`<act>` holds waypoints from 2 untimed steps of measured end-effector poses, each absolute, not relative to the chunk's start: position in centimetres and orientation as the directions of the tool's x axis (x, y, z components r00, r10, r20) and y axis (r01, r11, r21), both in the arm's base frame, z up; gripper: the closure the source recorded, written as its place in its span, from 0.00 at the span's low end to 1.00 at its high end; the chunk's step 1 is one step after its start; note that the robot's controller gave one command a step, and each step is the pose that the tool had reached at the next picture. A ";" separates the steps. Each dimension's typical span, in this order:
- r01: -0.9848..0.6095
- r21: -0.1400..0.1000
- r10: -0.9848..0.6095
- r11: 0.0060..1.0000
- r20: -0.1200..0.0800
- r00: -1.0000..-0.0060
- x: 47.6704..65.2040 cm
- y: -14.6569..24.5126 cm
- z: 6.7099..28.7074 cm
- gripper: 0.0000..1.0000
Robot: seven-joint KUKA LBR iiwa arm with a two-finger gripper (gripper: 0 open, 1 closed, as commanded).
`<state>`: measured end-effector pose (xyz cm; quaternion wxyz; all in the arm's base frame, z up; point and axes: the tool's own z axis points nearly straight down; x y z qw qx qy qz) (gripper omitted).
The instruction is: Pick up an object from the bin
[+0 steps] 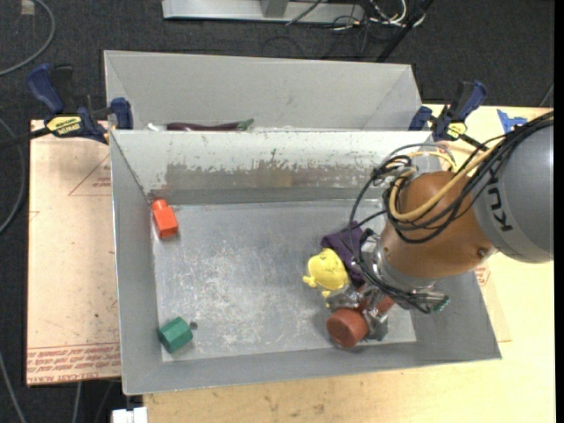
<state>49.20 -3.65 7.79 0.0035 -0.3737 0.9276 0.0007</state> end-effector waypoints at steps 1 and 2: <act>-0.693 -0.001 -0.693 0.721 -0.007 -0.721 49.2 -3.6 7.8 1.00; -0.693 0.005 -0.693 0.721 -0.002 -0.721 49.0 -3.6 8.4 1.00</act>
Offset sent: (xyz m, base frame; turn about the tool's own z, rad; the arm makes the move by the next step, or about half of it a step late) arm 0.0071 0.0058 0.1198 0.0160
